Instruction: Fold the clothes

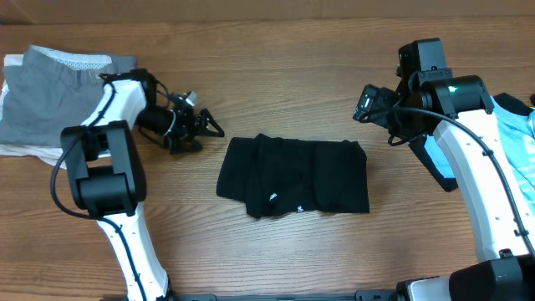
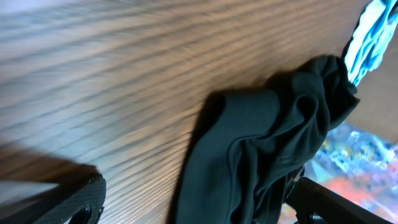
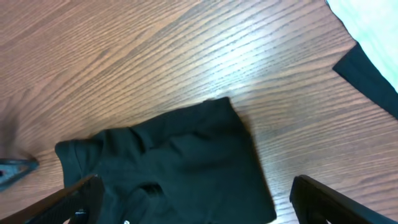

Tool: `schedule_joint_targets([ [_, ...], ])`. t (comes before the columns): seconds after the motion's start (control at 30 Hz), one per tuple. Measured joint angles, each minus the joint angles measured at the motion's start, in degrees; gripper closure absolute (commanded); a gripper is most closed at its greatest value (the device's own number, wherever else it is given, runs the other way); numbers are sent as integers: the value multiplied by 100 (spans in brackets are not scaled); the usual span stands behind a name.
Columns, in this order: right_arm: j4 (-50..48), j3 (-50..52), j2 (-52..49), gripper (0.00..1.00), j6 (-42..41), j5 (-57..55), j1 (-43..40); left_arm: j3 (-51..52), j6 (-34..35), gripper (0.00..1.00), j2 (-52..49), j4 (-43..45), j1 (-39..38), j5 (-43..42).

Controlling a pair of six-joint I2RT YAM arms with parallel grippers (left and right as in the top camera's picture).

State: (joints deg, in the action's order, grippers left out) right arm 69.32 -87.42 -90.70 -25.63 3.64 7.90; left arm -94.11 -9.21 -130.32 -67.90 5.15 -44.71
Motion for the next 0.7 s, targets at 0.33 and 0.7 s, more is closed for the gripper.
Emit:
schedule_joint_targets([
  [0.33, 120, 0, 0, 0, 17, 0, 0, 140, 90, 2, 85, 260, -837, 111],
  [0.7, 151, 0, 0, 0, 22, -2, 0, 577, 293, 7, 284, 262, -951, 251],
])
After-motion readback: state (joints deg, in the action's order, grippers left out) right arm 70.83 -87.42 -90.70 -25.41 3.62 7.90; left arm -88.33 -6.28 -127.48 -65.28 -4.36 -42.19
